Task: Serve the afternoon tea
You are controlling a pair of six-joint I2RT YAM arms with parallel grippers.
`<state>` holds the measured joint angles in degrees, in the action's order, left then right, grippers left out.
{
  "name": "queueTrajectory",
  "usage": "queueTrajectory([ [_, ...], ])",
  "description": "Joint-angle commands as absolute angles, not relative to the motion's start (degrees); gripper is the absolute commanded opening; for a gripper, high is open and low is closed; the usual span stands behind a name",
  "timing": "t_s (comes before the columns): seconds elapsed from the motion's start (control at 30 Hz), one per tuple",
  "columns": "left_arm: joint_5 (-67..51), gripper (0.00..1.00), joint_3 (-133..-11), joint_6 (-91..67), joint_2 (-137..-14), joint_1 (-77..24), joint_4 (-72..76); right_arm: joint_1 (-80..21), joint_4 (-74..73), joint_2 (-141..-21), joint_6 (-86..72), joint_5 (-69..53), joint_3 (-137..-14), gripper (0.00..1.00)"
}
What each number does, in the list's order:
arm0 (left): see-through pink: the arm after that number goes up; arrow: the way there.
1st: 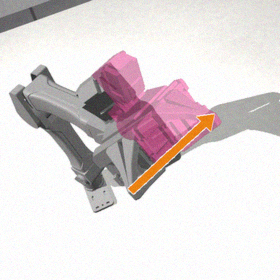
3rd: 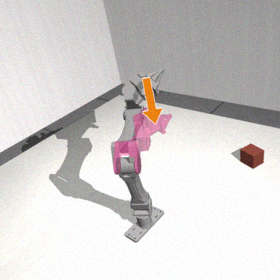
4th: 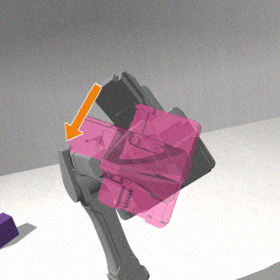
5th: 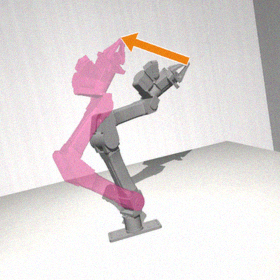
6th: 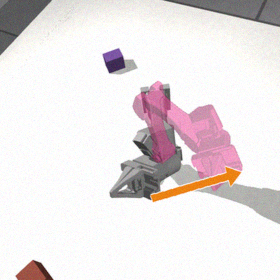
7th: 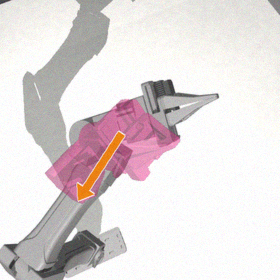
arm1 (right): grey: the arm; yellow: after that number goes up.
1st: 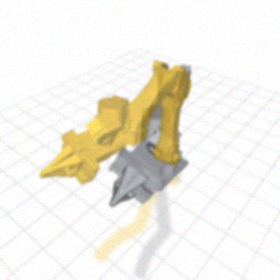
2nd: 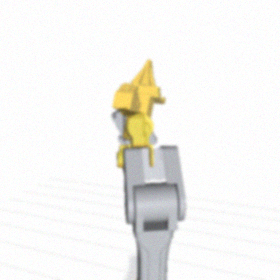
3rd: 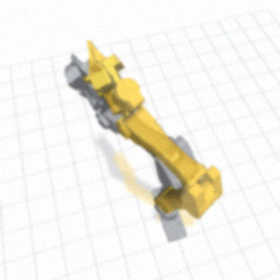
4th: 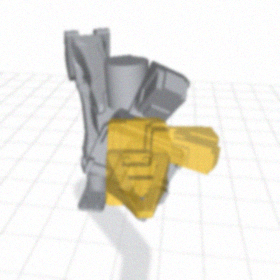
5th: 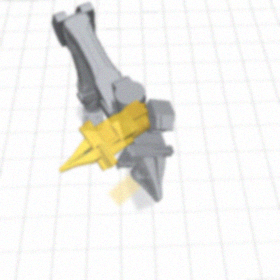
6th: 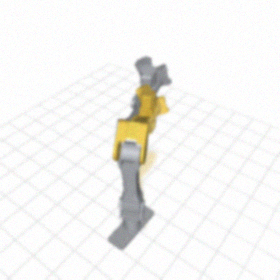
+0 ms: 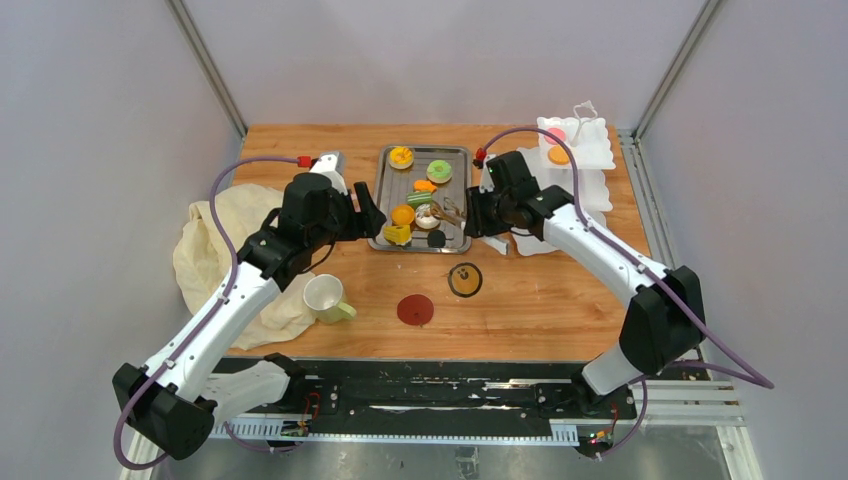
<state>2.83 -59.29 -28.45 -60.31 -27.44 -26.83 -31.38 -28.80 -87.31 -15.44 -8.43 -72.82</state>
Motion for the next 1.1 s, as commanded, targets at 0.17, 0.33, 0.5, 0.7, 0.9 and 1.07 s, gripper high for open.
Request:
queueTrajectory([
  [0.17, 3.3, 0.72, -59.4, -27.3, -60.7, -26.9, -25.8, -31.6, -25.4, -92.4, -16.8, -8.2, -77.8, 0.4],
  [0.33, 3.3, 0.72, -59.3, -27.1, -60.8, -26.9, -25.8, -31.6, -25.3, -94.4, -17.0, -8.4, -78.4, 0.4],
  [0.5, 3.3, 0.72, -59.2, -27.1, -60.9, -26.9, -25.9, -31.6, -25.3, -94.5, -17.0, -6.8, -78.0, 0.28],
  [0.7, 3.2, 0.72, -59.4, -27.1, -61.2, -26.9, -25.6, -31.3, -25.3, -93.0, -17.1, -5.5, -77.2, 0.14],
  [0.9, 3.1, 0.72, -59.3, -27.1, -61.3, -26.9, -25.6, -30.2, -25.3, -90.2, -17.0, -4.4, -75.3, 0.14],
  [1.07, 2.4, 0.72, -59.2, -27.2, -61.8, -26.9, -25.1, -29.6, -25.3, -88.1, -17.1, -4.2, -74.5, 0.14],
])
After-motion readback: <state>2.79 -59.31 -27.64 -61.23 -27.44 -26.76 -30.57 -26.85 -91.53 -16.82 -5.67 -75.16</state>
